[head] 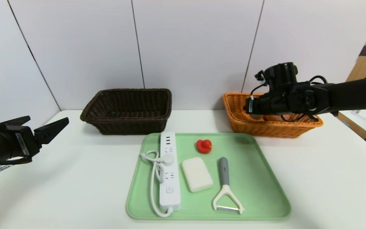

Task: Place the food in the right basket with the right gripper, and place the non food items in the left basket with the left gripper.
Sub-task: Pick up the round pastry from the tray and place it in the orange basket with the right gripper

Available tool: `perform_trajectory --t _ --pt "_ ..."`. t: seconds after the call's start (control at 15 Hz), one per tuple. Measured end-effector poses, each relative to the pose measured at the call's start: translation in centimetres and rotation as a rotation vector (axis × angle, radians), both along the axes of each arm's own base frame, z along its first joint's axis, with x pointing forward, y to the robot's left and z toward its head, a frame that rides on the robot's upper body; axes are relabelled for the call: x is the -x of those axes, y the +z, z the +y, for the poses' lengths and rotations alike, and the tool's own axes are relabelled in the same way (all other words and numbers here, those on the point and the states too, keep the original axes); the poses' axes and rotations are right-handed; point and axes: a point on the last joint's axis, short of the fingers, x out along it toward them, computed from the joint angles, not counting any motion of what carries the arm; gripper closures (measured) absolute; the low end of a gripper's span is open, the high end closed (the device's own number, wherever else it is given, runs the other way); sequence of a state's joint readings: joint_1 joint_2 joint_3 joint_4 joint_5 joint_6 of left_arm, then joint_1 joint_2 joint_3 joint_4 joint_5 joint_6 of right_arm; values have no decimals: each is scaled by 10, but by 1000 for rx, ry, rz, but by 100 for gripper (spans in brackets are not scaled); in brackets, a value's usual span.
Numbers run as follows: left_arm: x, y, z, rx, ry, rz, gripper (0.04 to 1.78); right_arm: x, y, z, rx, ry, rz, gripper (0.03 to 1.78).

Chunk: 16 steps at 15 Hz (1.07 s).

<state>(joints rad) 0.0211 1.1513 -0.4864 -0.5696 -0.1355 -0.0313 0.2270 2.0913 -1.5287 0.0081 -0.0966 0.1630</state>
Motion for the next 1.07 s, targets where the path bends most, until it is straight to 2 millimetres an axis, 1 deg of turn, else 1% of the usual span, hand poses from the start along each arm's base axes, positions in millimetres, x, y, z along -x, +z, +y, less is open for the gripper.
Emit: perform_trajectory --t 0.13,0.33,0.53,0.67,0.8,0.93,1.07 --pt "1 -1 0 0 0 2 13 -1 0 0 1 0 -2 81" --pt "1 -2 0 0 0 3 13 0 3 0 1 0 -8 58" --pt "1 -2 0 2 1 4 13 2 8 -1 0 -1 -17 43" --pt "2 -3 0 2 1 6 13 10 17 1 -3 7 -22 35" --pt "3 -3 0 2 2 5 13 31 33 10 -13 30 16 30" --pt "3 -3 0 2 1 5 13 65 48 30 -57 68 102 25" --pt "3 -3 0 2 1 6 13 97 50 47 -78 103 192 22"
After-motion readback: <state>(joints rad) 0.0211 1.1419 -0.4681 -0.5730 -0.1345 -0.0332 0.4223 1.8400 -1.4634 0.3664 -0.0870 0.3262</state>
